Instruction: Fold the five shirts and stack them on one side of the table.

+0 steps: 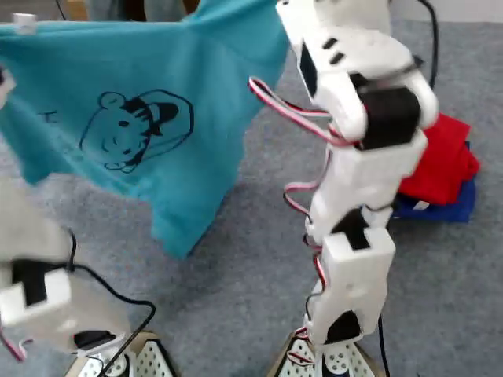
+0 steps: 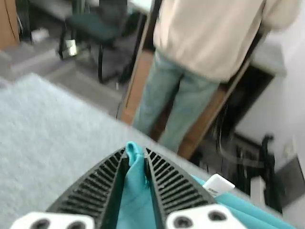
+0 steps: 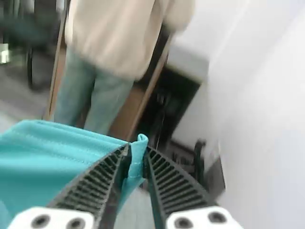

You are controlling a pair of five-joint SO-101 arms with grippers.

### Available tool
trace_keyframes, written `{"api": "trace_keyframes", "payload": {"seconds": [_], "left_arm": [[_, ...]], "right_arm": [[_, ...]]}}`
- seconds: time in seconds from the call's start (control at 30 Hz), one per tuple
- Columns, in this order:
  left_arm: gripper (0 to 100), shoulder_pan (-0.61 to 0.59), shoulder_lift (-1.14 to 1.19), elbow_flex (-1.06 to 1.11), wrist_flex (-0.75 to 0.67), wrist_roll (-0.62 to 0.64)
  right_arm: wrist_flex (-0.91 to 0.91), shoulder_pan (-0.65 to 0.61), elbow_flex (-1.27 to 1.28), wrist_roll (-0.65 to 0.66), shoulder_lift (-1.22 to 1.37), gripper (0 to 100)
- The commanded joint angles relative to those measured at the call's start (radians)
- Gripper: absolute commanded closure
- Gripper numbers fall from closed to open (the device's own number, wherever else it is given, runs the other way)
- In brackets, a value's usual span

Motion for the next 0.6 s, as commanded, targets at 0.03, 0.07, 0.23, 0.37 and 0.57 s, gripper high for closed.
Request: {"api": "trace_keyframes", "payload": {"seconds": [0.03,0.07,0.23,0.37,0.57], "left_arm": [[97,-0.073,-0.155,-0.030,0.002,-0.009],[97,-0.085,-0.178,-0.030,0.003,-0.009],[97,-0.117,-0.298,0.041,0.003,-0.025],[97,-0.120,-0.448,0.257,0.005,-0.081],[97,-0.116,-0.730,0.682,0.003,-0.138]], "right_arm": [[-0.072,-0.035,-0.045,-0.077,-0.154,98.5],[-0.074,-0.040,-0.045,-0.086,-0.177,98.5],[-0.066,-0.084,-0.041,-0.095,-0.289,98.5],[-0.072,-0.109,-0.041,-0.086,-0.364,98.4],[-0.077,-0.173,-0.039,0.043,-0.415,98.4]]}}
